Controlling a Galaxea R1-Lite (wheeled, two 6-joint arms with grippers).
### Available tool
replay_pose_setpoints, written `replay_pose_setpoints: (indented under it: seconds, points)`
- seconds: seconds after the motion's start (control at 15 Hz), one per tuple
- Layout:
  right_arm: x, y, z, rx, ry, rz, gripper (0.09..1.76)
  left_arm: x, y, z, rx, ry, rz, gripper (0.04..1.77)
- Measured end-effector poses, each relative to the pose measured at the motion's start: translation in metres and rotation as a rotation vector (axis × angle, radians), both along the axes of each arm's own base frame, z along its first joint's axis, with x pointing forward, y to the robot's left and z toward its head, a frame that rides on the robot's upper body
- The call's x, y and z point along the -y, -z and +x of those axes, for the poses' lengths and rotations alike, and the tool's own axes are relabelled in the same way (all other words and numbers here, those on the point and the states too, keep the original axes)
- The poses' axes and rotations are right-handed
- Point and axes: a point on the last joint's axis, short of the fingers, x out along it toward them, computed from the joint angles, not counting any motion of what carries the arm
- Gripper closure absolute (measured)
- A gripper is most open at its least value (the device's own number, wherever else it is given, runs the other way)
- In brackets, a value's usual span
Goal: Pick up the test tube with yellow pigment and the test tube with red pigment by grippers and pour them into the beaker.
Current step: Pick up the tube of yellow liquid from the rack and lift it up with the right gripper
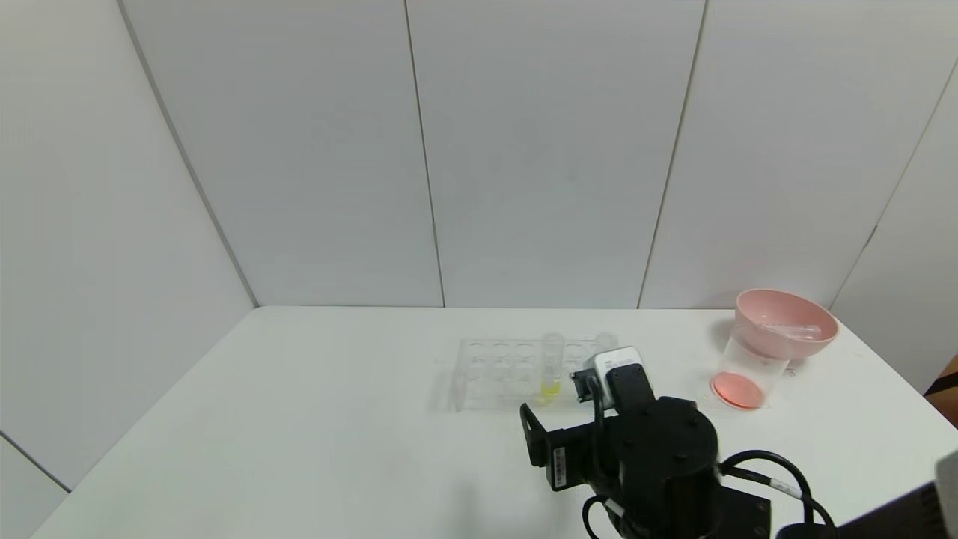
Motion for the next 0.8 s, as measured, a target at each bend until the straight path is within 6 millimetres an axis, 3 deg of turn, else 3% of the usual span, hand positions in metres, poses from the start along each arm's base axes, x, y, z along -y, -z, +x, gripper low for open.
replay_pose_setpoints:
  seconds: [0.4, 0.8]
  points:
    - [-0.021, 0.021, 0.047, -0.006, 0.065, -0.002, 0.15, 0.000, 0.000, 0.000, 0.000, 0.000, 0.000, 0.05]
    - [-0.031, 0.028, 0.065, 0.000, 0.080, 0.007, 0.15, 0.000, 0.000, 0.000, 0.000, 0.001, 0.000, 0.05]
